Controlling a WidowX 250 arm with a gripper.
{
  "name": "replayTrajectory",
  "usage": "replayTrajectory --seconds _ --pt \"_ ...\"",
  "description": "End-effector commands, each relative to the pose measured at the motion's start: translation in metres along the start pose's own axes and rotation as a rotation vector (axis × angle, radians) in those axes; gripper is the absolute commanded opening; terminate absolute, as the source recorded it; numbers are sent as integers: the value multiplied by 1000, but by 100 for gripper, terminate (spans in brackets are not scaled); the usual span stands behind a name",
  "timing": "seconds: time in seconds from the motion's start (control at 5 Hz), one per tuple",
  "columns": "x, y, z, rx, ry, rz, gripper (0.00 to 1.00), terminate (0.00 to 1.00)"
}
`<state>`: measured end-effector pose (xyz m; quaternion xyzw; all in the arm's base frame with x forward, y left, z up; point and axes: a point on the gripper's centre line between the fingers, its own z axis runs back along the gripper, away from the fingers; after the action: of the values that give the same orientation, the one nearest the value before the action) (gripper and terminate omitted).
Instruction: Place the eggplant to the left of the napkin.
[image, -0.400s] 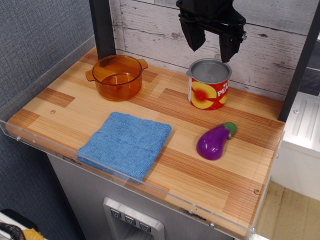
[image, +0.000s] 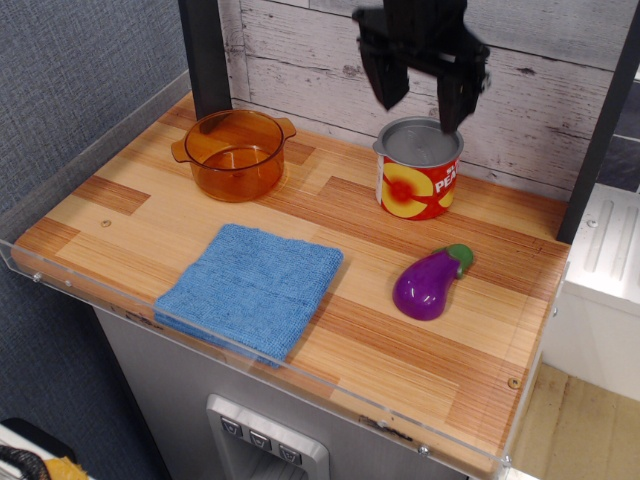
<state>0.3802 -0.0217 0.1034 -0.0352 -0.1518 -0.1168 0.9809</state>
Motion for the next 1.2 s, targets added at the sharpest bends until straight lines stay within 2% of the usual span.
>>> replayTrajectory --seconds 0.0,0.4,0.6,1.0 --pt "-30 -23 18 70 16 -53 100 0" --pt "-56 -42 -11 90 102 -80 100 0" --pt "-62 -49 -24 69 111 -80 100 0" --pt "-77 -59 -53 72 185 -78 100 0"
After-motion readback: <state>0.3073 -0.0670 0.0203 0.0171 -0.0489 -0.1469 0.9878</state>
